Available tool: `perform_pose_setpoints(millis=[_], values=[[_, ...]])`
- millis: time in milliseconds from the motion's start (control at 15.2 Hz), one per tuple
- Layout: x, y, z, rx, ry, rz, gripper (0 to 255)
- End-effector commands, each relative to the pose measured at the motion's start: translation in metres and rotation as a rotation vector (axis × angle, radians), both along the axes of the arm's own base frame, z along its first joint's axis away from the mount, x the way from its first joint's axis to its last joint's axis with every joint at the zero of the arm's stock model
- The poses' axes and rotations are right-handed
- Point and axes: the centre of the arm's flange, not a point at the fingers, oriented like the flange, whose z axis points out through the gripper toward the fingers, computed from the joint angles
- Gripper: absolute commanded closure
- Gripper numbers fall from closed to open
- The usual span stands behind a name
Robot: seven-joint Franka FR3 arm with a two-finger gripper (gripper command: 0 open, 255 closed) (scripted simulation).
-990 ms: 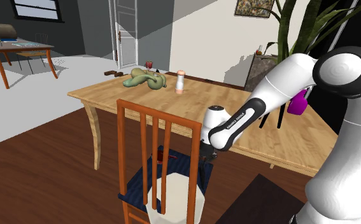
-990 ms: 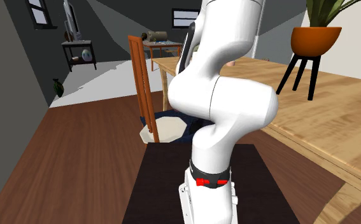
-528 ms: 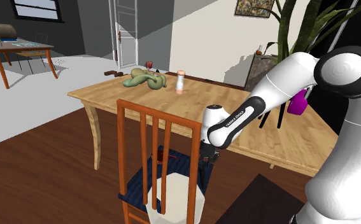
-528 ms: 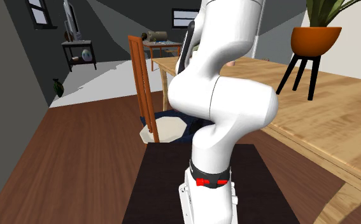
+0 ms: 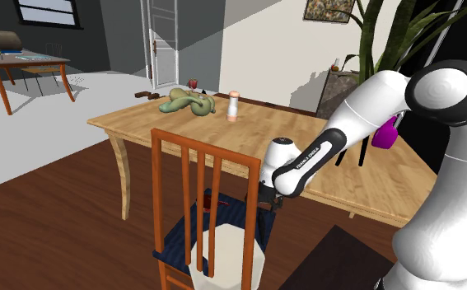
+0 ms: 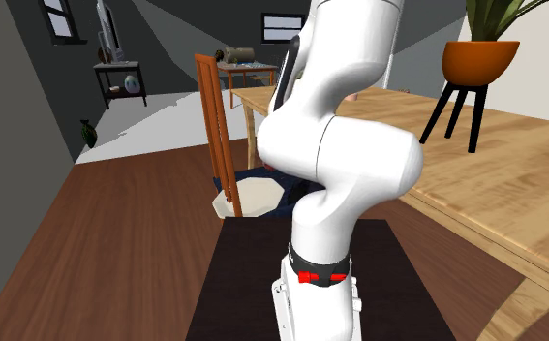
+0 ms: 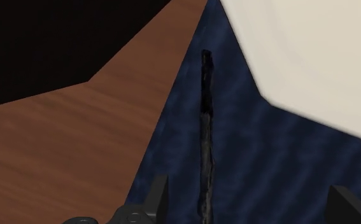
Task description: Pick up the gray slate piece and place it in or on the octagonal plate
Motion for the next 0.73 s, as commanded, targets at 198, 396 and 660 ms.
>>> perform_pose_setpoints(millis=[198, 396, 660], values=[[-0.001, -0.023, -0.06, 0.037, 0.043, 0.04, 0], [-0.001, -0.023, -0.06, 0.037, 0.043, 0.04, 0], [-0.01, -0.028, -0.074, 0.037, 0.046, 0.042, 255]])
